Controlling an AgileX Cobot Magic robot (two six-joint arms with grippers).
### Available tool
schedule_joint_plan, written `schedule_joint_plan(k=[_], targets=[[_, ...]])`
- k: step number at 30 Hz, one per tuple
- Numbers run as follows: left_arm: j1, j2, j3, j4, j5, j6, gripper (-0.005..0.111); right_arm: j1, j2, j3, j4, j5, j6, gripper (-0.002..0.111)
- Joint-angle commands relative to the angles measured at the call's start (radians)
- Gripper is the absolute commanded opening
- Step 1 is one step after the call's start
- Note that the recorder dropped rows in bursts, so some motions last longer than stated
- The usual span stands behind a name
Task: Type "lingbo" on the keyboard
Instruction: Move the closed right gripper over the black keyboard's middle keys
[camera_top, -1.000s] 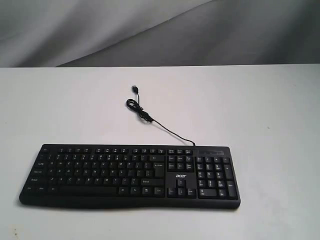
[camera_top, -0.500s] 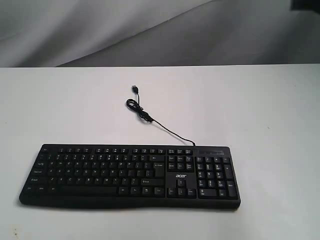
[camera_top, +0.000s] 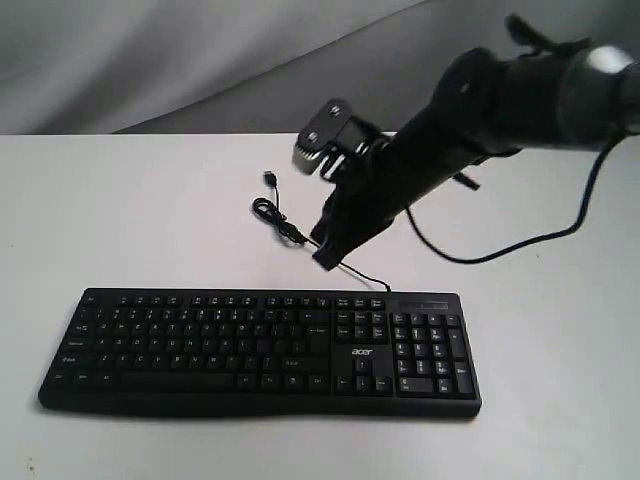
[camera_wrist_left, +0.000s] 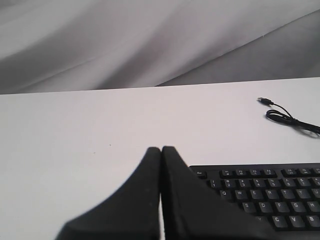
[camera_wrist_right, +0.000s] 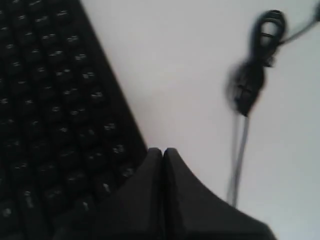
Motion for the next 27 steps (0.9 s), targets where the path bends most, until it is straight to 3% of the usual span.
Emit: schedule_joint_plan(k=[1, 11, 27], targets=[[0.001, -0.004, 0.005, -0.004, -0.007, -0.002, 0.001, 0.096, 0.022, -0.009, 0.05, 0.007, -0.075, 0.0], [0.001, -0.004, 0.005, -0.004, -0.007, -0.002, 0.001, 0.228, 0.08, -0.009, 0.042, -0.082, -0.092, 0.0], [0.001, -0.004, 0.005, -0.004, -0.007, -0.002, 0.001, 0.243, 0.127, -0.009, 0.034, -0.089, -0.07, 0.0]])
